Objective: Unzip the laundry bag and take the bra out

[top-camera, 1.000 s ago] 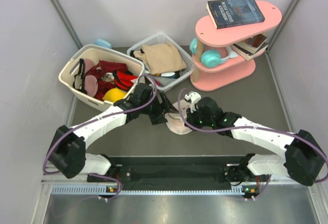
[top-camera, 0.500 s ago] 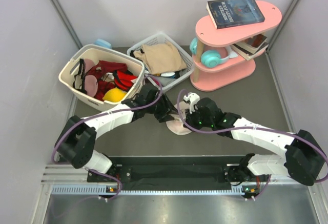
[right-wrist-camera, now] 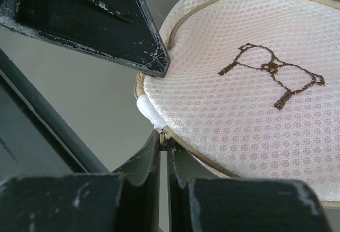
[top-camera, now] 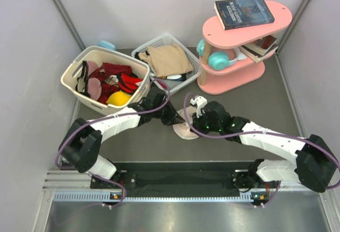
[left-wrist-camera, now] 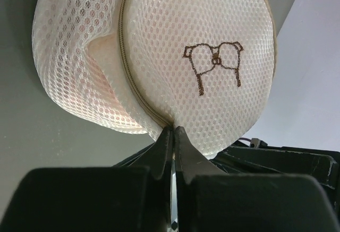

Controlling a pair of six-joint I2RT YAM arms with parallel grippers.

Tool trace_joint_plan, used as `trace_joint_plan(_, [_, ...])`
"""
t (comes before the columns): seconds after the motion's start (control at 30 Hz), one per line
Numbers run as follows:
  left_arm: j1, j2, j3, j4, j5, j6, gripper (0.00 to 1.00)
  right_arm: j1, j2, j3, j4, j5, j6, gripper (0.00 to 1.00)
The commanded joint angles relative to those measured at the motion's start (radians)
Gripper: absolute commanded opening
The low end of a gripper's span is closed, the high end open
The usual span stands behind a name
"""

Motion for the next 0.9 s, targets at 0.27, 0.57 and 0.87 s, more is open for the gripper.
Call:
trace_joint_plan(0.27, [-0.004, -0.019, 0.063, -0.020, -0.030, 0.077, 0.00, 0.015, -0.039, 0.008, 0.011, 0.027, 0.031, 0.00])
trace_joint_plan(0.57, [0.028, -0.065, 0.046, -0.072, -0.061, 0.124, 0.00, -0.069, -0.122, -0.037, -0.050, 0.061, 0.048, 0.00])
trace_joint_plan(0.87, [0.042, -0.067, 0.066, -0.112, -0.071, 0.178, 0.00, -0.121, -0.147, -0.057, -0.075, 0.033, 0.042, 0.00])
